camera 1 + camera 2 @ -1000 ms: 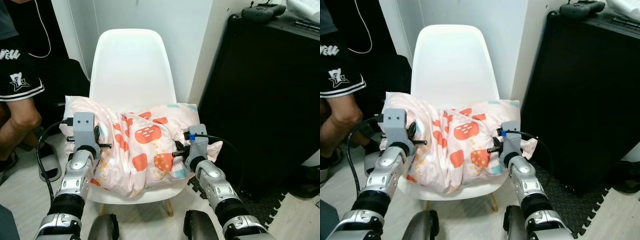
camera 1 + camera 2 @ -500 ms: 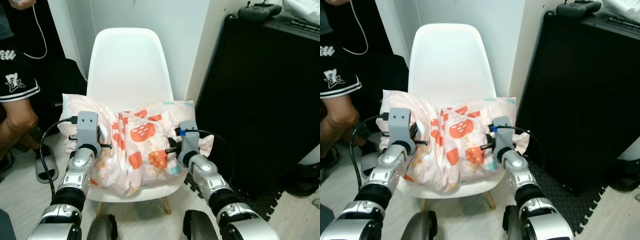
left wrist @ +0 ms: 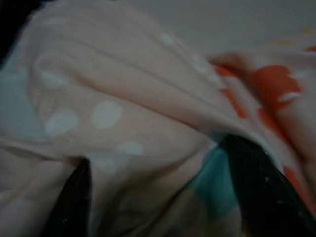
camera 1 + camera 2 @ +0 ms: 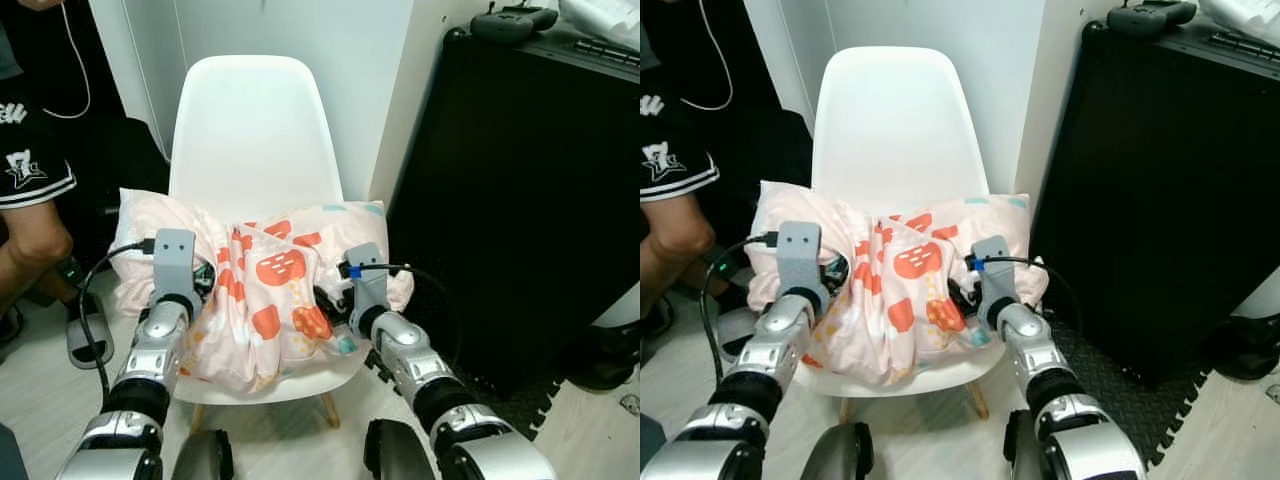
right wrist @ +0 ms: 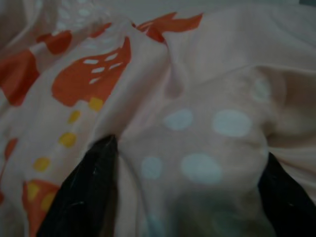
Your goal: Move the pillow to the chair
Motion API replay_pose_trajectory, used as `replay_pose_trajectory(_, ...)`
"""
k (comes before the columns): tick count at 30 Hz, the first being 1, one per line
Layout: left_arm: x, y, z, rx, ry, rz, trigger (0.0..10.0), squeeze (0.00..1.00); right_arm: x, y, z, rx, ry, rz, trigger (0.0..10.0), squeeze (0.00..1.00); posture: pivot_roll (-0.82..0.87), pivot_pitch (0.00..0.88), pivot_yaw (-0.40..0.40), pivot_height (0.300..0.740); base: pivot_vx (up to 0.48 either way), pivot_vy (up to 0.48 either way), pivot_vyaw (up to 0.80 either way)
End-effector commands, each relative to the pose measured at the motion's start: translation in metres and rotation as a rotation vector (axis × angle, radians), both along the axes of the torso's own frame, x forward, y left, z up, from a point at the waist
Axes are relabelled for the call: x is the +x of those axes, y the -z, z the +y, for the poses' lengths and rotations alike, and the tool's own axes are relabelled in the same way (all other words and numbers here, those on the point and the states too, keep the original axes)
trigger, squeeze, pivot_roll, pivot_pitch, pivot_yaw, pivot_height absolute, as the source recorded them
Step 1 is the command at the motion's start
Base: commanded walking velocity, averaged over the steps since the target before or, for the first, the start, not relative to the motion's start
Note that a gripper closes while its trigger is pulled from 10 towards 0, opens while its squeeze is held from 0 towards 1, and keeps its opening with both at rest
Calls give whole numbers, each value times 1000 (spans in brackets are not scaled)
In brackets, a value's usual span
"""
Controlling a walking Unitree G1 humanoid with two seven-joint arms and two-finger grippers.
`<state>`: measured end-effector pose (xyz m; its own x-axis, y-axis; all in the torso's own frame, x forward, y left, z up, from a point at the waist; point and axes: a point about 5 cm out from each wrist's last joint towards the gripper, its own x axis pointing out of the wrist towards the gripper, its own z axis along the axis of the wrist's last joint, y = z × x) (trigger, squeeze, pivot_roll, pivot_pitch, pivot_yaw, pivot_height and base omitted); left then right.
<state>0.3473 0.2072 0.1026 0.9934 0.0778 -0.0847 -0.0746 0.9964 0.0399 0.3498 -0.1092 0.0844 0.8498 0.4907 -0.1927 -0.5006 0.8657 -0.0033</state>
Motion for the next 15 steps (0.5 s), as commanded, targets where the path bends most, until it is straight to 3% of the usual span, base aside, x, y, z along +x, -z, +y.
replay_pose_trajectory(1,-6,7,4,-26,17,33,10000,1000,-4,1,1,14,-65,10,10000,1000,83,108,-93,571,0,0,0)
replay_pose_trajectory(4,-8,5,8,-25,14,22,10000,1000,-6,0,-3,13,-82,10,10000,1000,83,102,-91,571,0,0,0)
replay_pose_trajectory(7,-22,1,22,-53,87,-34,10000,1000,-22,-3,-22,13,-225,33,10000,1000,86,86,-85,571,0,0,0)
replay_pose_trajectory(11,-36,-4,30,-68,177,-75,10000,1000,-39,-13,-34,30,-359,38,10000,1000,90,78,-78,571,0,0,0)
replay_pose_trajectory(12,-45,-7,32,-79,238,-95,10000,0,-47,-24,-39,71,-418,36,10000,1000,92,73,-73,571,0,0,0)
replay_pose_trajectory(13,-45,-7,32,-79,238,-95,10000,0,-47,-24,-39,71,-418,36,10000,1000,92,73,-73,571,0,0,0)
replay_pose_trajectory(14,-52,-12,33,-102,282,-113,10000,0,-55,-32,-44,88,-474,46,10000,0,89,70,-70,571,0,0,0)
replay_pose_trajectory(15,-52,-12,33,-102,282,-113,10000,0,-55,-32,-44,88,-474,46,10000,0,89,70,-70,571,0,0,0)
